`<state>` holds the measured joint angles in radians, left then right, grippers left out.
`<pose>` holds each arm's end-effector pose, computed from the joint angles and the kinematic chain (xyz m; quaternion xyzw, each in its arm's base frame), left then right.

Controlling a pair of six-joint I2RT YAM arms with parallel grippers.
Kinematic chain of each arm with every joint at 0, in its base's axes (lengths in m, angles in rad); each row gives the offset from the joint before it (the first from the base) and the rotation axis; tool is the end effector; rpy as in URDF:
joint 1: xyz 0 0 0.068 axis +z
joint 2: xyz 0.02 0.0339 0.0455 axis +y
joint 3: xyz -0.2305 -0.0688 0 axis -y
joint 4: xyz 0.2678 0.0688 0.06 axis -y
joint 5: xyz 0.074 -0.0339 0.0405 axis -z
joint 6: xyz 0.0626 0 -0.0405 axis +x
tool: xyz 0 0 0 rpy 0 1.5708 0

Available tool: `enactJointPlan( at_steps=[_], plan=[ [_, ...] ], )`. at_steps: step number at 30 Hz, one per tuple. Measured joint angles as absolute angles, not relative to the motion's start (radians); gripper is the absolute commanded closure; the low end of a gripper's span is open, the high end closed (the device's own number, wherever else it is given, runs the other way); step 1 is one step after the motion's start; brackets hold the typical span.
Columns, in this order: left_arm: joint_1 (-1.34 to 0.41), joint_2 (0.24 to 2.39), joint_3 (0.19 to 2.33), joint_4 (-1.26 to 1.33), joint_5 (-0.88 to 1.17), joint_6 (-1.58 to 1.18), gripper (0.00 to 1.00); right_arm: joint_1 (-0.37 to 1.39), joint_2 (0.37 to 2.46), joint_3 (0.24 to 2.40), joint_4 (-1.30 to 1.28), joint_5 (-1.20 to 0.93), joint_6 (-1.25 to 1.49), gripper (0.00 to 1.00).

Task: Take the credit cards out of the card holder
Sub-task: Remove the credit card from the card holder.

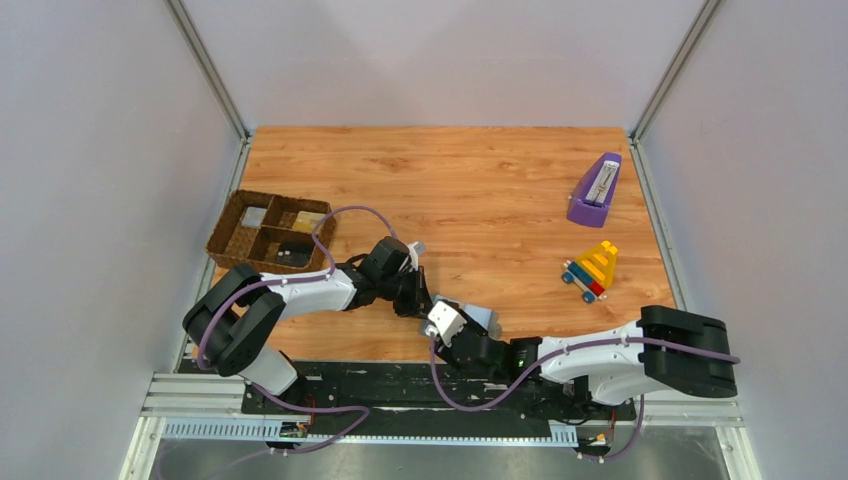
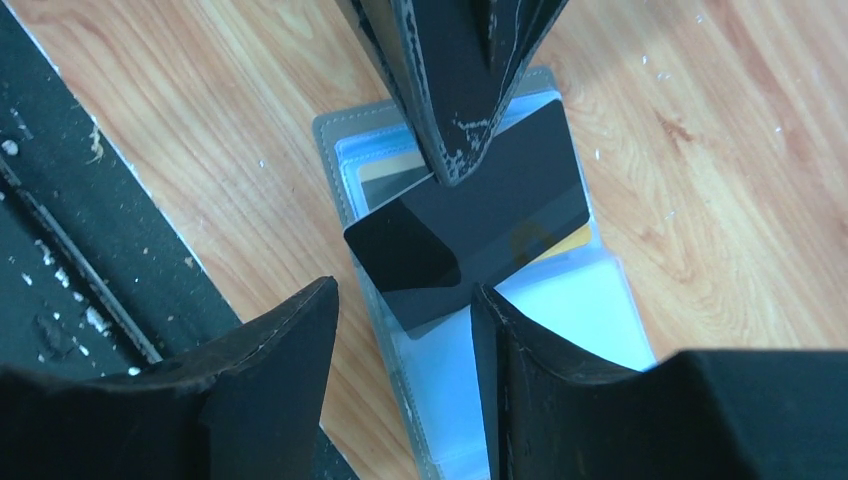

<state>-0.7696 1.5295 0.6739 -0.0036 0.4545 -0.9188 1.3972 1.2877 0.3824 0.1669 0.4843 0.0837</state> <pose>0.2081 -0.2399 0.0823 0.0102 0.9166 -0.3940 0.0676 0.0743 0.2549 0.0741 -0.4654 0.7624 0.1029 0.4377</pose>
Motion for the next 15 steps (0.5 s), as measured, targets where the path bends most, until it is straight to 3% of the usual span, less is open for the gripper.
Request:
enactJointPlan(
  at_steps=[8,15],
  plan=[
    [-0.77,1.53,0.674,-0.004,0.455,-0.937,1.0,1.438,1.376,0.432,0.194,0.59,0.076,0.53],
    [-0.77,1.528,0.674,-0.004,0.454,-0.945,1.0,1.457,1.407,0.453,0.198,0.632,0.075,0.73]
  ],
)
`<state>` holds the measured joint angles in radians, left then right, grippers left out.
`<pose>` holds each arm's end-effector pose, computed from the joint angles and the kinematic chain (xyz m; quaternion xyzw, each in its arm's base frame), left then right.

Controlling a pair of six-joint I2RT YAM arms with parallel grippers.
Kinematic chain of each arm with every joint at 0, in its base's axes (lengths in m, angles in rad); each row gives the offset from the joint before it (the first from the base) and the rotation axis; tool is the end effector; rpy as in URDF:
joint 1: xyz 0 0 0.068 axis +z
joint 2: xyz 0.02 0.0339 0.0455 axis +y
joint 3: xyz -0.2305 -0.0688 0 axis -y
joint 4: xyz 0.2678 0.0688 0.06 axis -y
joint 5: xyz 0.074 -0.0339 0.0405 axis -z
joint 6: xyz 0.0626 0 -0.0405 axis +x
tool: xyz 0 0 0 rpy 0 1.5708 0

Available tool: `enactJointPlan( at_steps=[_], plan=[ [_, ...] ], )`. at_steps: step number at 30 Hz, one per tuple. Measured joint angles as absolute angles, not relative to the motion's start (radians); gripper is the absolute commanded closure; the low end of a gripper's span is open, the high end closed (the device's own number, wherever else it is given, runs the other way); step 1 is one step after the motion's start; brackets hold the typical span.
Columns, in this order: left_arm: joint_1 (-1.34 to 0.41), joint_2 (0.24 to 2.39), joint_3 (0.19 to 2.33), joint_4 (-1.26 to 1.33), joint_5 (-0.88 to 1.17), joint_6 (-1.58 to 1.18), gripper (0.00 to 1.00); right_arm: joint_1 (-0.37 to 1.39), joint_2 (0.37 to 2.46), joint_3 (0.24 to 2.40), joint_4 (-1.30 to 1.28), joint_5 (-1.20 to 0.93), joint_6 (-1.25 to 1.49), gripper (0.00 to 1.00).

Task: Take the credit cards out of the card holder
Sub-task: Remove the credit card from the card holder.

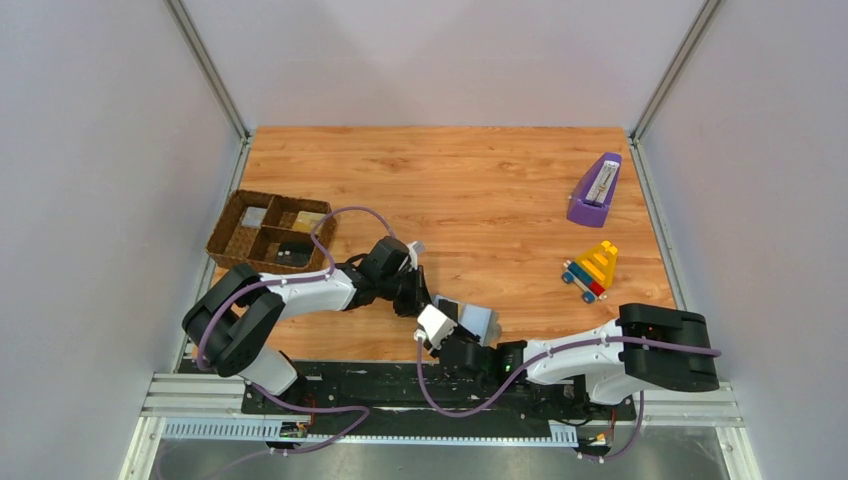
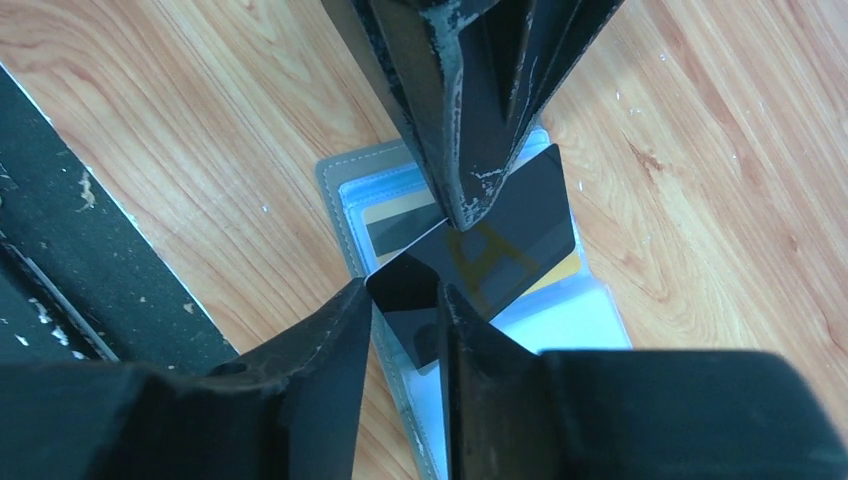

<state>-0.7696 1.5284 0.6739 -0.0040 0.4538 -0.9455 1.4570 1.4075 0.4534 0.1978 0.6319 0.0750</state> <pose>0.2082 -0.2399 0.0826 -0.0021 0.9166 -0.3949 0.0628 0.0682 0.2709 0.0717 -0.4614 0.7510 0.0554 0.4691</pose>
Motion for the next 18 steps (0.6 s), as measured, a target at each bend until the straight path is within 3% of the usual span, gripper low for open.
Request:
enactJointPlan(
  at_steps=[8,18],
  plan=[
    [-0.764,1.499,0.676,-0.023,0.432,-0.959,0.96,1.472,1.406,0.478,0.191,0.666,0.088,1.0],
    [-0.764,1.409,0.744,-0.181,0.352,-0.93,0.85,1.471,1.342,0.482,0.167,0.715,0.134,1.0]
  ],
)
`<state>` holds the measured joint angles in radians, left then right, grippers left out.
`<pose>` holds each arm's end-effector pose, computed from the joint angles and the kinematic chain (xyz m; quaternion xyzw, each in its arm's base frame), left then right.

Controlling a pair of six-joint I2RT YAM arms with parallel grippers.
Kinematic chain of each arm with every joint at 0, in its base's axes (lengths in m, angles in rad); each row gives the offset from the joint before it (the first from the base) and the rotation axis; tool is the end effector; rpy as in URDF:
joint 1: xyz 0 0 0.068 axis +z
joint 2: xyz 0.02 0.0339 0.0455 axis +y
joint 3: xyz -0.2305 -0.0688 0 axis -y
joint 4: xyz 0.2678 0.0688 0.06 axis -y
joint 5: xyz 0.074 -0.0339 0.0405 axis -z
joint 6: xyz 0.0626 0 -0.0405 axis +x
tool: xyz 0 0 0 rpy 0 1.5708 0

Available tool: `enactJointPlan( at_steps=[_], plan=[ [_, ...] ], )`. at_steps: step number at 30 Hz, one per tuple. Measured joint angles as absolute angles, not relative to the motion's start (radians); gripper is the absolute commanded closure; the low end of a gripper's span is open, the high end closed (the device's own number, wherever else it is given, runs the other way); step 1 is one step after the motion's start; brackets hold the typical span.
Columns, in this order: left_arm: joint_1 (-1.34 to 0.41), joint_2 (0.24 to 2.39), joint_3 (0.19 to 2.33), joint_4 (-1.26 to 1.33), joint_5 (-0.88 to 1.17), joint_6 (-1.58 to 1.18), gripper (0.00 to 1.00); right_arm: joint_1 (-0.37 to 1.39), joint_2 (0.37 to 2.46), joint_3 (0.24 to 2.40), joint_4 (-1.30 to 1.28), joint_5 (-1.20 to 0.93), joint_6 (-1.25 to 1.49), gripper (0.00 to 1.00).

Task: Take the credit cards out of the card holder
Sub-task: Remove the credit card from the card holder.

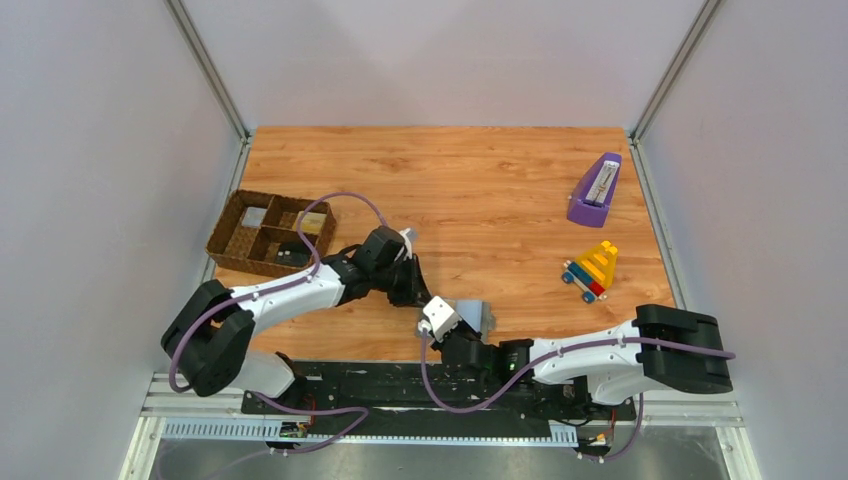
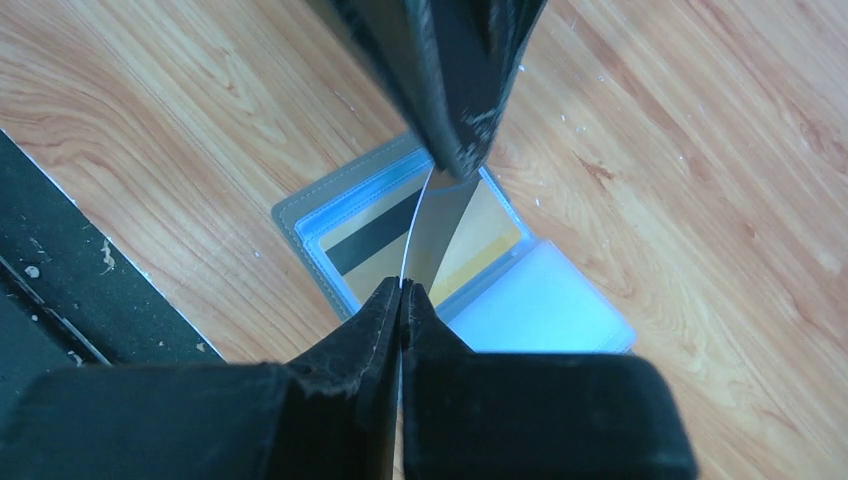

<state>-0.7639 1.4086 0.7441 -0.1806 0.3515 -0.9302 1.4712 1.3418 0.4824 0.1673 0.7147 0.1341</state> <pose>0.2152 -0.2360 0.1237 -0.0146 0.9225 -0.3701 0.1089 0.0688 0.2759 0.0969 -0.4088 0.7576 0.0666 0.5045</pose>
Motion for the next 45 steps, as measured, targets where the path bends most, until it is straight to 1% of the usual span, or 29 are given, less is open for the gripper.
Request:
enactJointPlan(
  at_steps=[5,10,13,18,24,29,31,36,37,41,45],
  plan=[
    [-0.764,1.363,0.787,-0.225,0.31,-0.906,0.77,1.47,1.339,0.484,0.142,0.714,0.165,1.0],
    [-0.762,1.328,0.831,-0.276,0.273,-0.865,0.76,1.47,1.321,0.485,0.111,0.714,0.199,1.0],
    [-0.756,1.307,0.85,-0.301,0.252,-0.828,0.73,1.463,1.291,0.493,0.078,0.713,0.22,1.0],
    [-0.728,1.223,0.855,-0.338,0.226,-0.751,0.7,1.435,1.199,0.525,0.006,0.697,0.249,1.0],
    [-0.678,1.12,0.857,-0.361,0.227,-0.67,0.67,1.369,1.029,0.554,-0.068,0.643,0.276,1.0],
    [-0.673,1.052,0.857,-0.362,0.271,-0.596,0.64,1.282,0.895,0.554,-0.094,0.528,0.3,1.0],
    [-0.673,1.034,0.857,-0.362,0.307,-0.558,0.63,1.242,0.849,0.554,-0.101,0.447,0.302,1.0],
    [-0.673,1.031,0.869,-0.366,0.402,-0.455,0.54,1.154,0.808,0.56,-0.16,0.238,0.295,1.0],
    [-0.673,1.035,0.878,-0.371,0.422,-0.435,0.51,1.128,0.805,0.566,-0.184,0.185,0.296,1.0],
    [-0.673,1.04,0.901,-0.362,0.513,-0.379,0.45,0.996,0.796,0.602,-0.255,-0.016,0.323,1.0],
    [-0.673,1.04,0.902,-0.351,0.563,-0.368,0.4,0.906,0.759,0.609,-0.279,-0.086,0.401,1.0]
  ],
)
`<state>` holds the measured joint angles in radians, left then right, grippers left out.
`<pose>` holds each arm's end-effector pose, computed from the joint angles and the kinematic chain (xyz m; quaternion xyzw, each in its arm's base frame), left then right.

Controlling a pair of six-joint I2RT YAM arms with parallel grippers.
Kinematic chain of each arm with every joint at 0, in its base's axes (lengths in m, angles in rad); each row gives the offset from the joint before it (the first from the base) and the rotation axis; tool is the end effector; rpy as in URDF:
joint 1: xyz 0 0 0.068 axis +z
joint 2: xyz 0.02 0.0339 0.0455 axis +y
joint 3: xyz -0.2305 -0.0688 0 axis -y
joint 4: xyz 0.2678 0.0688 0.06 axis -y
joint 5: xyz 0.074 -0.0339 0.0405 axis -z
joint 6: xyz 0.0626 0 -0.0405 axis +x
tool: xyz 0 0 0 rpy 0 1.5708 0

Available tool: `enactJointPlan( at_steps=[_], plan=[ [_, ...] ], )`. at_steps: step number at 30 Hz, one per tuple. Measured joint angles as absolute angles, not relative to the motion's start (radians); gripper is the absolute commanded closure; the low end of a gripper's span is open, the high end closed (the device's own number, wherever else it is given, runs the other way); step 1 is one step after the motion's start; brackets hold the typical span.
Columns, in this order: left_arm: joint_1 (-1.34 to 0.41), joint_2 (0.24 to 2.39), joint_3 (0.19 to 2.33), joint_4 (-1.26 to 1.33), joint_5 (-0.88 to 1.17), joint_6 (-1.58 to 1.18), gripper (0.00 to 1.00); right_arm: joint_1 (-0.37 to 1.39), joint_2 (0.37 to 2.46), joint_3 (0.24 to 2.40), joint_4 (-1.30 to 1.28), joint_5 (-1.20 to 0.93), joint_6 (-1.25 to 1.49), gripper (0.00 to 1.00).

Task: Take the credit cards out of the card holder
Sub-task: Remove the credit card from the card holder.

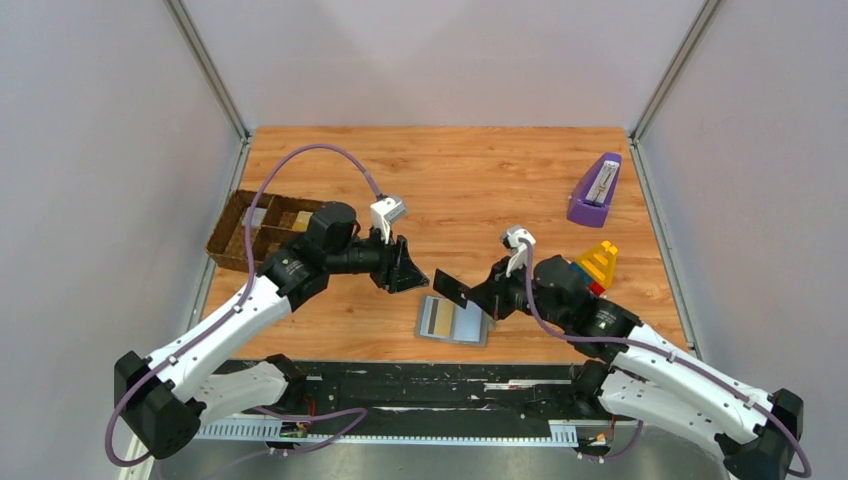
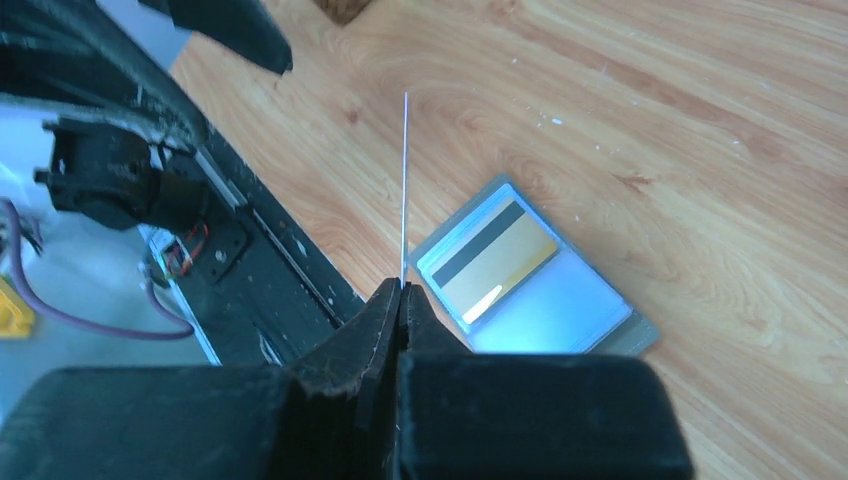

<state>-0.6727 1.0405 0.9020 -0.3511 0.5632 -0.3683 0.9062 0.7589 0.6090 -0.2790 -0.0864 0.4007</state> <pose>0.2052 -0.2062 0.2751 0.2662 0.7924 -0.4526 0.3104 0.1503 0.2005 0.2347 -0.2328 0.8081 0.3571 0.4066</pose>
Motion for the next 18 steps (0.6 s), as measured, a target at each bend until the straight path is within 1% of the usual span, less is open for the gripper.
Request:
enactJointPlan(
  at_steps=[5,10,13,18],
  plan=[
    [-0.673,1.01,0.844,-0.258,0.553,-0.447,0.36,0.878,0.674,0.585,-0.238,-0.014,0.569,1.0],
    [-0.673,0.979,0.705,-0.033,0.528,-0.653,0.35,0.878,0.571,0.49,-0.117,0.072,0.742,1.0],
    [-0.673,1.003,0.656,0.087,0.51,-0.767,0.35,0.878,0.537,0.438,-0.032,0.103,0.833,1.0],
    [-0.673,1.085,0.649,0.259,0.507,-0.892,0.36,0.878,0.516,0.373,0.068,0.123,0.948,1.0]
  ],
)
